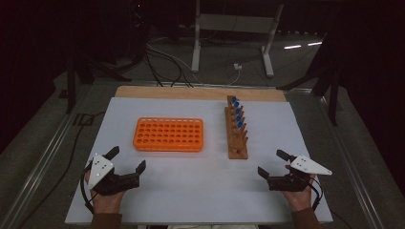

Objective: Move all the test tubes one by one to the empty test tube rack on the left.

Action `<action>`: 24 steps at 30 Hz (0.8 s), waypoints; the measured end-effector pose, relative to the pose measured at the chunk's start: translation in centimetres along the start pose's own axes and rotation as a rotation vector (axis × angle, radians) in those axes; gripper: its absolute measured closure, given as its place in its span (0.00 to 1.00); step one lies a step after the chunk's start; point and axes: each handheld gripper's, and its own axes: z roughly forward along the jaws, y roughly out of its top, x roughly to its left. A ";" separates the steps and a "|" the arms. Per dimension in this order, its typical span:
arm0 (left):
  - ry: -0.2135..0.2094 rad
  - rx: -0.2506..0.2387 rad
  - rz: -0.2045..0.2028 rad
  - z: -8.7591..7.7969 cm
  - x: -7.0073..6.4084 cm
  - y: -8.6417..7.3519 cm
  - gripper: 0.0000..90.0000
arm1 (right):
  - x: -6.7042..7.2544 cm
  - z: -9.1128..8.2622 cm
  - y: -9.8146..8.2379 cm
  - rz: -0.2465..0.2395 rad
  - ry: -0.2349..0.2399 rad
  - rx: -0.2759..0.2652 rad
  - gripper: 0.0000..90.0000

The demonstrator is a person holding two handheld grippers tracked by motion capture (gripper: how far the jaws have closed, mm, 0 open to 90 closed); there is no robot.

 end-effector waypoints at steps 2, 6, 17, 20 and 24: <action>-0.001 0.003 0.003 0.0 -0.1 0.0 0.02 | -0.3 -0.2 0.0 0.012 -0.008 -0.005 0.00; 0.008 -0.001 0.009 -0.3 -0.3 -0.1 0.02 | -0.5 -0.4 0.0 0.021 -0.011 -0.013 0.02; 0.032 -0.003 -0.027 -0.2 0.1 -0.3 0.02 | -0.1 -0.4 2.1 0.030 -0.024 -0.041 0.02; 0.034 0.005 -0.014 0.0 -0.1 -0.4 0.02 | 0.0 0.1 2.9 0.025 -0.018 -0.037 0.02; 0.030 0.006 -0.006 0.0 -0.2 -0.4 0.02 | 0.2 1.2 4.0 0.013 -0.015 -0.053 0.03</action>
